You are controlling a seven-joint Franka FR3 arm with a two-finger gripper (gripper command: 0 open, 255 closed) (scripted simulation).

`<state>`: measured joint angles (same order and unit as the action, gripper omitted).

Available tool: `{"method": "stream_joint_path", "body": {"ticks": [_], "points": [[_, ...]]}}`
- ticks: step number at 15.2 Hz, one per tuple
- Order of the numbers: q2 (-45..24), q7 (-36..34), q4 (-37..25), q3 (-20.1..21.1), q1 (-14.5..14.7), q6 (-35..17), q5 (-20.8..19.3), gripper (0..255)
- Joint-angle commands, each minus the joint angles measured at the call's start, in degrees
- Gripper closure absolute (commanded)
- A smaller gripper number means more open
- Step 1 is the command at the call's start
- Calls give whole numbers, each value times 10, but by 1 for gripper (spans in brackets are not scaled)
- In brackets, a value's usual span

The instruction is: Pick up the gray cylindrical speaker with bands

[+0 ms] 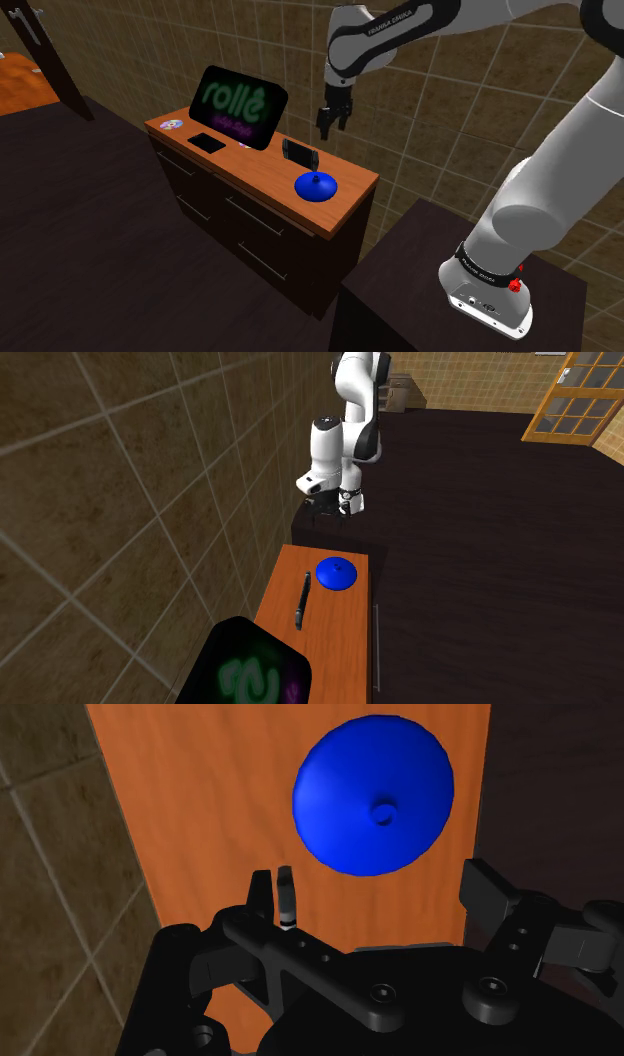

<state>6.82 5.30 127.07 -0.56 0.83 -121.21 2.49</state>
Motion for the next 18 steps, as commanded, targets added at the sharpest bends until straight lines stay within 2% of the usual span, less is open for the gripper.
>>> {"method": "stream_joint_path", "body": {"ticks": [1, 8, 15, 18], "points": [[-51, 11, -33, -4, -3, -20, -1, 0], [-206, 28, -152, -6, -6, -59, -5, 0], [-367, 41, -315, -6, -9, -62, -10, 0], [-388, 42, -327, -6, -10, -72, -10, 0]]}}
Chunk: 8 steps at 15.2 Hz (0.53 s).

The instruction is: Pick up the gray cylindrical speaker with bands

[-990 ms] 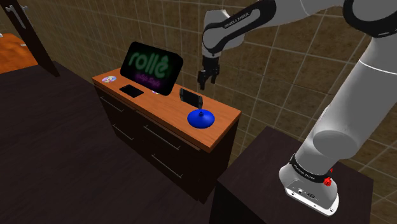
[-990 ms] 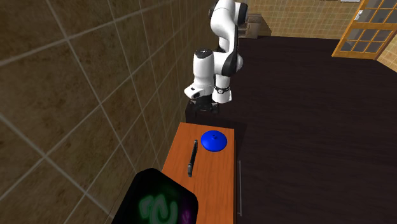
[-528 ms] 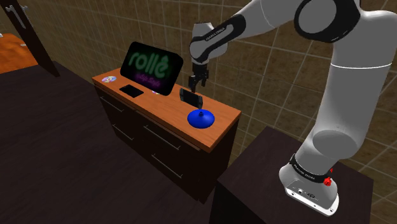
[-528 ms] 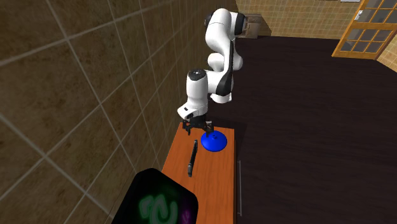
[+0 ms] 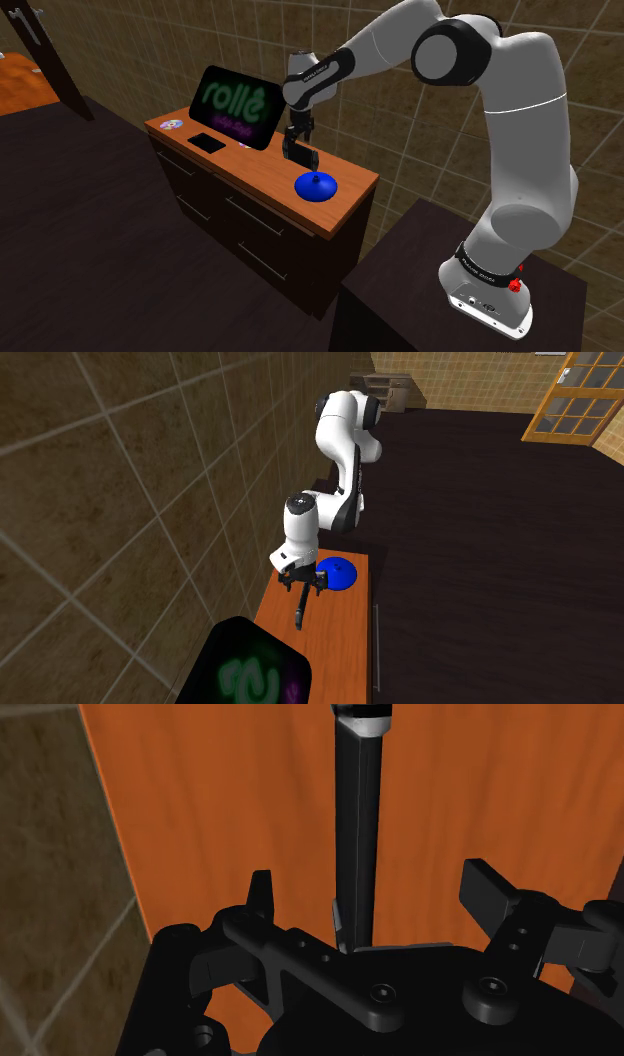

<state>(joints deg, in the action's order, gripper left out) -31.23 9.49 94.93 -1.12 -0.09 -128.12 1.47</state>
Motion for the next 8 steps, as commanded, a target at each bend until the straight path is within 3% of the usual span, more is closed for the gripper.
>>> {"method": "stream_joint_path", "body": {"ticks": [1, 7, 8], "points": [[-12, 1, -4, 0, 0, -9, 0, 0], [-32, 1, 1, 1, -1, -34, 1, 0], [-32, 1, 2, 0, -1, -34, 1, 255]]}}
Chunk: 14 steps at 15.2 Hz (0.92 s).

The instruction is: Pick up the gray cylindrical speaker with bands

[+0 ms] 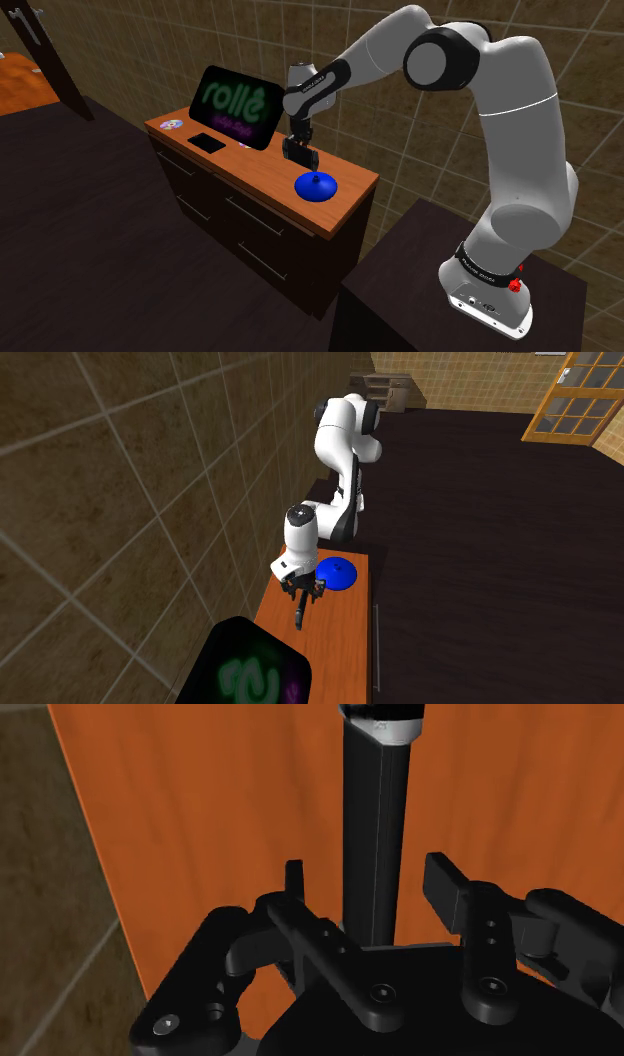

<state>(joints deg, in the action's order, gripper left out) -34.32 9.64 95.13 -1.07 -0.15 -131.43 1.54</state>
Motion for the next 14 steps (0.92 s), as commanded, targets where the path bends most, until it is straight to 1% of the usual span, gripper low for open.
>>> {"method": "stream_joint_path", "body": {"ticks": [1, 9, 14], "points": [[-1, 0, 0, 0, 0, -1, 0, 255], [-1, 0, -1, 0, 0, -1, 0, 255], [21, -1, -6, 0, 0, 27, -1, 255]]}}
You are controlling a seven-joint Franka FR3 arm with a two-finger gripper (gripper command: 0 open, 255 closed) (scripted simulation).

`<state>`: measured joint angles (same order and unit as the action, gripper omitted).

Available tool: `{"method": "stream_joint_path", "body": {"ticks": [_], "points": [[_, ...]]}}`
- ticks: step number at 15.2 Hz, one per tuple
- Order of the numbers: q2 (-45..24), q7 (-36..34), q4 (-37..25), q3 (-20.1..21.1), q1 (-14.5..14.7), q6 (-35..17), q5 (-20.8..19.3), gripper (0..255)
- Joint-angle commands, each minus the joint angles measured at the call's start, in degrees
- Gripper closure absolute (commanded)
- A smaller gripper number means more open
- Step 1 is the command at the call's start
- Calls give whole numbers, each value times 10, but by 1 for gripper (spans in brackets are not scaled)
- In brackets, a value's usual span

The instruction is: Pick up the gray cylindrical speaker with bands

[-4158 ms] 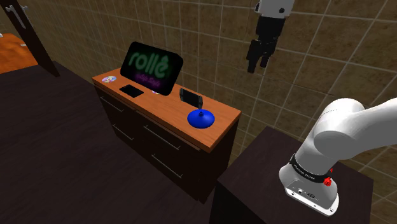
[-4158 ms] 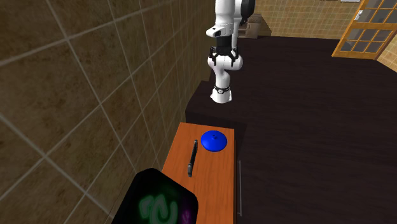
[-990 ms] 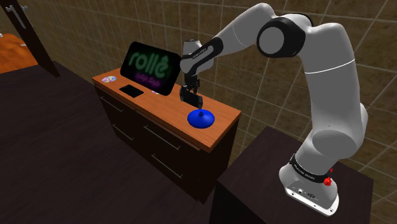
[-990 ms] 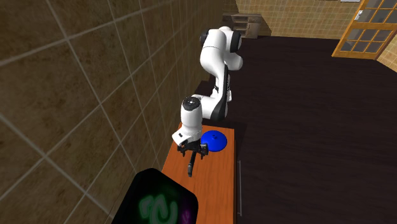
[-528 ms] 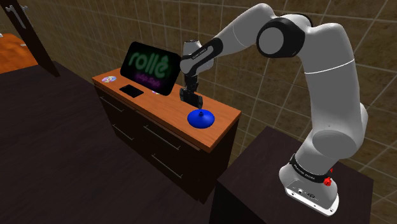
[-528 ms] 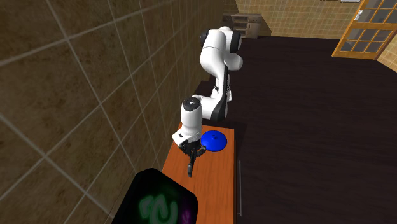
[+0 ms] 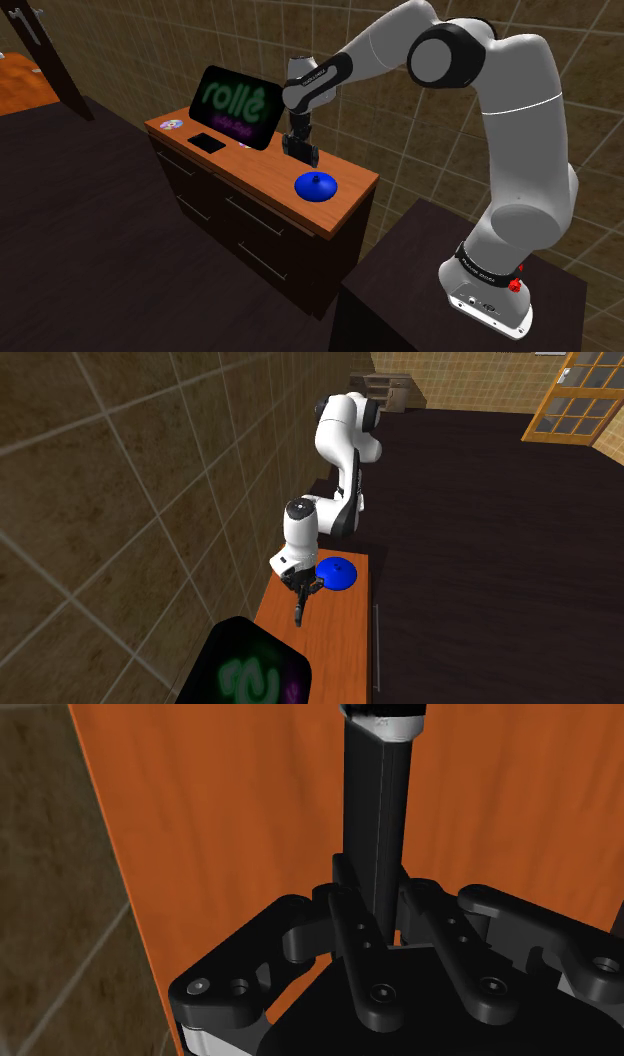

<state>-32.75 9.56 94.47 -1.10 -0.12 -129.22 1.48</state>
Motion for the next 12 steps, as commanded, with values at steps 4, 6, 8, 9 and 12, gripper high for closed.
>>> {"method": "stream_joint_path", "body": {"ticks": [4, 6, 8, 9, 12], "points": [[21, -1, -7, 0, 0, 28, -1, 255], [28, -1, -12, -1, 0, 40, -1, 255], [36, -1, -16, -1, 0, 52, -1, 255], [39, -1, -19, -1, 0, 58, -1, 255], [43, -1, -23, -1, 0, 65, -2, 255]]}}
